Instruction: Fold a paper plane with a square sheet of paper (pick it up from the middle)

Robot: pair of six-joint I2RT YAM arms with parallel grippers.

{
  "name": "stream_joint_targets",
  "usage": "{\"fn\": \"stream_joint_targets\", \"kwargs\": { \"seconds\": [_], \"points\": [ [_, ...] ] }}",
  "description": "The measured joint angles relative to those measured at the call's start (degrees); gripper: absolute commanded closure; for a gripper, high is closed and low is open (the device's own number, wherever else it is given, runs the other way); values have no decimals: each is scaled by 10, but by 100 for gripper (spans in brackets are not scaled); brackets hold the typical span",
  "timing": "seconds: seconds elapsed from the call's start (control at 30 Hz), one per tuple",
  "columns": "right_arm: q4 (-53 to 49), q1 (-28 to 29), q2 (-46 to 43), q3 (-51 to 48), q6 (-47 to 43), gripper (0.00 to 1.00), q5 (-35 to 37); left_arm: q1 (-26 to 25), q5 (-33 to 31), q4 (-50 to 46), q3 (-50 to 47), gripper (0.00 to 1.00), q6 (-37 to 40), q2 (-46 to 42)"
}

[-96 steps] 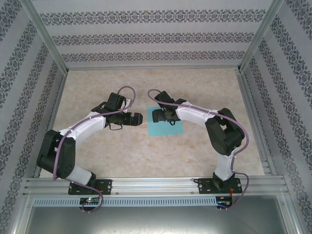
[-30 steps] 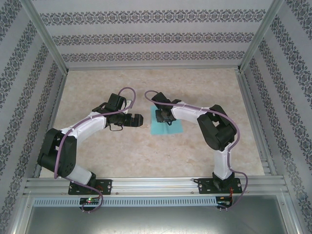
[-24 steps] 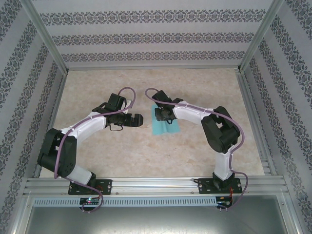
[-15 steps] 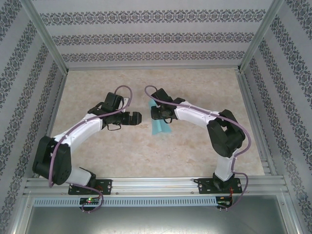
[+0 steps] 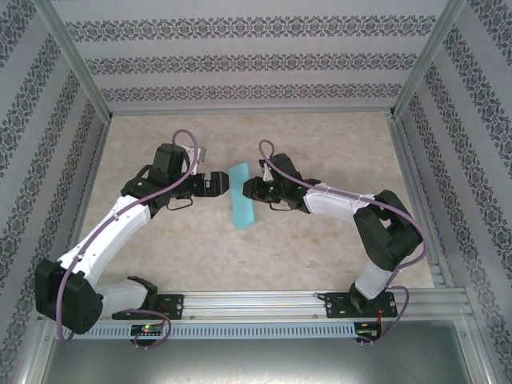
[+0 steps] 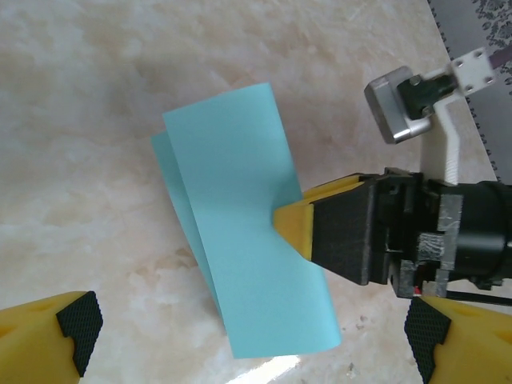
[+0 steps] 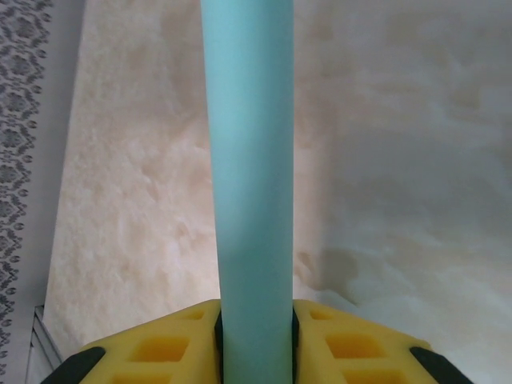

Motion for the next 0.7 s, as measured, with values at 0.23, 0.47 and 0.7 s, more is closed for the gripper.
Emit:
{"fn": "stream_joint_targets", "kwargs": {
  "seconds": [0.23, 0.47, 0.7],
  "points": [
    [58, -24, 5, -79, 18, 70, -19, 0, 43, 47, -37, 5, -39, 57],
    [68, -40, 12, -102, 11, 68, -27, -10, 62, 97, -43, 11, -68, 115],
    [69, -45, 22, -102, -1, 63, -28, -28, 70, 140, -43, 22, -92, 167]
  ]
}}
